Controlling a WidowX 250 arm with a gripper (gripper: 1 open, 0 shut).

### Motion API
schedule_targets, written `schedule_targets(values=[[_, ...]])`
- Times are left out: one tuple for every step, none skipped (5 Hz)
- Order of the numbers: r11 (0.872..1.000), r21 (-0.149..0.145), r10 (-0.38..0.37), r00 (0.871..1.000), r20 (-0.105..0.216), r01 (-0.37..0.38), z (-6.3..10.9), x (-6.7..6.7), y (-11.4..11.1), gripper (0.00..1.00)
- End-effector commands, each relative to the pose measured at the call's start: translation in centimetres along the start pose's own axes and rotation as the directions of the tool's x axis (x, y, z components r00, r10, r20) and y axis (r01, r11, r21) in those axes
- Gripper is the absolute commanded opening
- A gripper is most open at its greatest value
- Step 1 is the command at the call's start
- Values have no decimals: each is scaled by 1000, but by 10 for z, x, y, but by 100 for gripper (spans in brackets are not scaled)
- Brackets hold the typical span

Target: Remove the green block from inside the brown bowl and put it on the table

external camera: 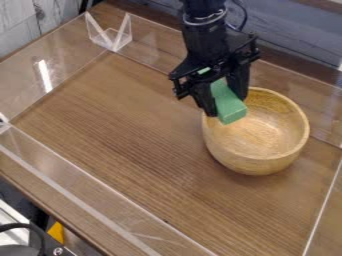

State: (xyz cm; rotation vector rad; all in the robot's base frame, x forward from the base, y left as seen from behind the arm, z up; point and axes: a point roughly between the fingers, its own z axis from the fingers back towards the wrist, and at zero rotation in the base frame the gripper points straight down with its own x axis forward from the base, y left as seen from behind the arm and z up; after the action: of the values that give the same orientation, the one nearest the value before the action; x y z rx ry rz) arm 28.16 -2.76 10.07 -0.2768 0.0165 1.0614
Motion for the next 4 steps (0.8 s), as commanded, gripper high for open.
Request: schedule_targets(values=[[998, -57, 14, 999, 45, -12, 16, 4, -3, 0], [997, -59, 42, 998, 54, -39, 14, 6, 0, 0], [996, -61, 69, 996, 63, -65, 12, 7, 1, 0], [995, -62, 89, 994, 70, -84, 9, 7, 1, 0]])
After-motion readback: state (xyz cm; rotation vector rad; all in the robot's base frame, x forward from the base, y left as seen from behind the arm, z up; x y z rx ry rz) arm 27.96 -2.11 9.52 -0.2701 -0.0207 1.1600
